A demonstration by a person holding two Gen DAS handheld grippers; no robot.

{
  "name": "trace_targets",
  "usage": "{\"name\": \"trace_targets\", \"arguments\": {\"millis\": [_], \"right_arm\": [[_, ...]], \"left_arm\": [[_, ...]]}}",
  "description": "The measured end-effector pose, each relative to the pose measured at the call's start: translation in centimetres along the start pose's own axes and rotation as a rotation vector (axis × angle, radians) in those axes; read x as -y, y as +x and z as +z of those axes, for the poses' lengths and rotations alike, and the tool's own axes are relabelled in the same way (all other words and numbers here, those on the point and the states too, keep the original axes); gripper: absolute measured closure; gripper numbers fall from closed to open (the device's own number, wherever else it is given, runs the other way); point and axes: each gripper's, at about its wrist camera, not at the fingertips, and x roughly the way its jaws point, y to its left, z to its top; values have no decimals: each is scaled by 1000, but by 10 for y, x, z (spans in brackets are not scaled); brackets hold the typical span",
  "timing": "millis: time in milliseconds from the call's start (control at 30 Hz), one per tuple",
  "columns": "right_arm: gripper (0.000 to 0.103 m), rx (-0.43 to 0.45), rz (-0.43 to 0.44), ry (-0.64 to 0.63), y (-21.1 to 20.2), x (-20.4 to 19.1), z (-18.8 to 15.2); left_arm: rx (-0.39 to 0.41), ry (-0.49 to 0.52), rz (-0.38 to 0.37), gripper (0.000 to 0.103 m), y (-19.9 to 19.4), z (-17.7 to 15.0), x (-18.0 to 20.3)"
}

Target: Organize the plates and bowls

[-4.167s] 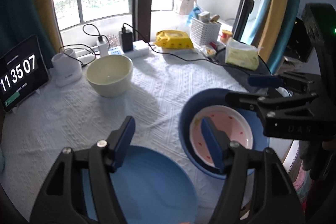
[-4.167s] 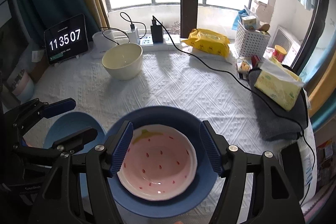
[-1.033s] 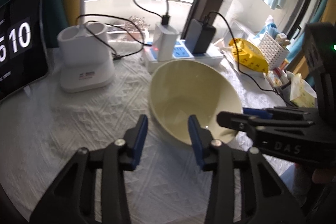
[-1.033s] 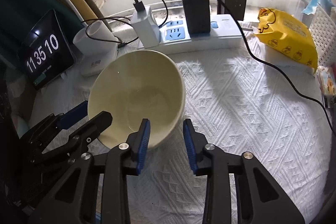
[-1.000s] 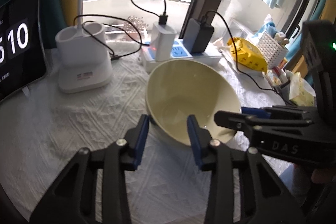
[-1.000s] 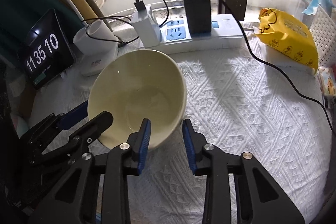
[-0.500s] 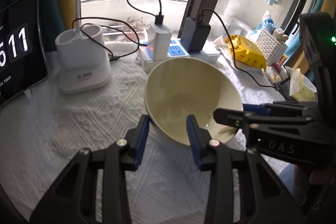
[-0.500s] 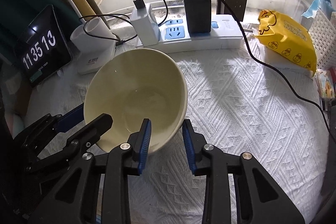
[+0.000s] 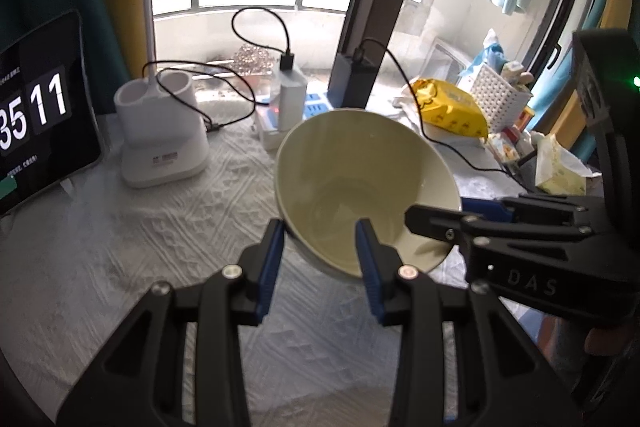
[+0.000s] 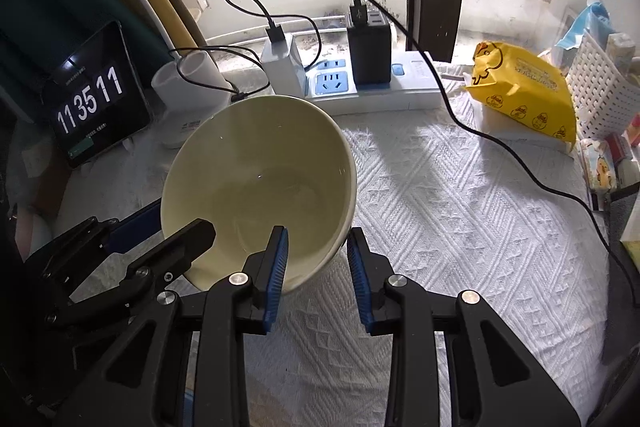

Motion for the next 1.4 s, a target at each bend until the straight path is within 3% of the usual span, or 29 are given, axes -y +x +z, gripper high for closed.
{"name": "trace_targets", "arguments": {"millis": [667, 1400], "right_arm": [[71, 72, -39, -18, -64, -2, -23], [71, 122, -74, 0, -128, 6, -73]], "left_arm": [[61, 18, -34, 65, -55, -10, 34], [85, 53, -75, 65, -97, -39, 79]]}}
